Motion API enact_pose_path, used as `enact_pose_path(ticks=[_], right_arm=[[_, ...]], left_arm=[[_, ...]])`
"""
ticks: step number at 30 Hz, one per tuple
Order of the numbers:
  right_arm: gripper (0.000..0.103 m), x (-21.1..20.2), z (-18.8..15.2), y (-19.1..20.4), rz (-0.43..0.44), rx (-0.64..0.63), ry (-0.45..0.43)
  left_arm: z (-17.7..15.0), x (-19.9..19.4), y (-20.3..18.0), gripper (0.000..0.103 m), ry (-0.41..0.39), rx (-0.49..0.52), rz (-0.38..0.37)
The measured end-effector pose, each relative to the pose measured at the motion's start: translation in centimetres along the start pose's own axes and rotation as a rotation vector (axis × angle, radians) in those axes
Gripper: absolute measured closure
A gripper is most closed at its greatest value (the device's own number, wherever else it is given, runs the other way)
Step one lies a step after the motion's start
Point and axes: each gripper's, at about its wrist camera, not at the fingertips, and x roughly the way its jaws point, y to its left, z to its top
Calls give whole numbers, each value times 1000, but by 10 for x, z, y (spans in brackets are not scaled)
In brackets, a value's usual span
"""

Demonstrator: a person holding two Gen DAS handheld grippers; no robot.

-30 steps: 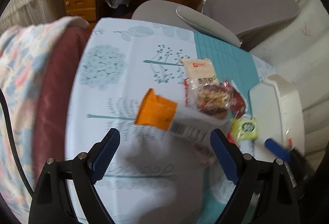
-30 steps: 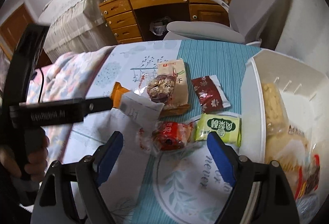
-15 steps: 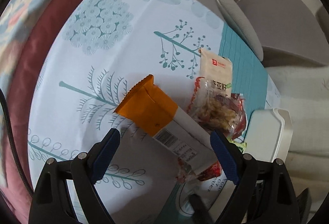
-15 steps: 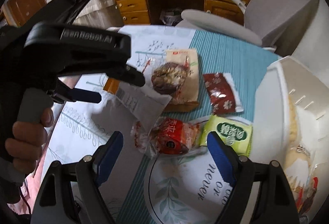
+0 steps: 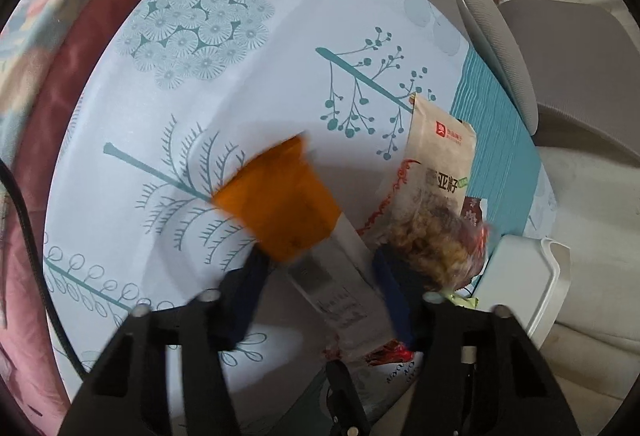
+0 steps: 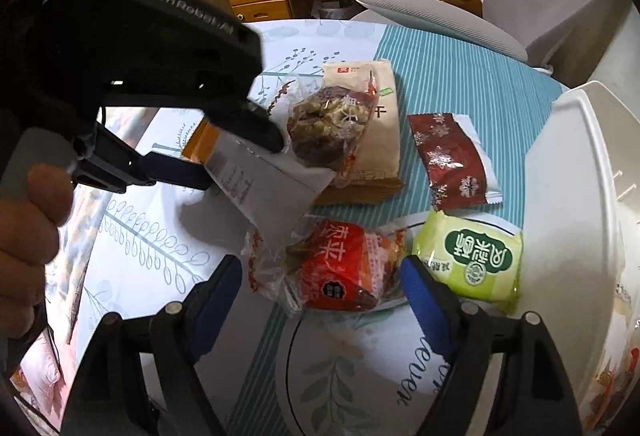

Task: Organize snacks
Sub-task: 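Grasp the orange-capped bar with left tool while right tool grasps the red round pastry, then lift the orange-capped bar with left tool while right tool lifts the red pastry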

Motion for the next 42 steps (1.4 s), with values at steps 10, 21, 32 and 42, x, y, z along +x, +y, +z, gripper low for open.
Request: enact_pose_path(ticks=[10,21,32,42], right_arm=[[30,0,-1,-5,7,28,-12],[40,1,1,-3,-15,17,-6],[43,0,0,9,-50,23,32],[44,-7,-14,28,-78,127,110]], left_arm=[[4,-7,15,69,-2,-28,-48],[3,-40,45,69,-73,-34,-35],[-19,-65,87,69,-83,-37,-22],[-48,-90,110,69,-67,19,-18]])
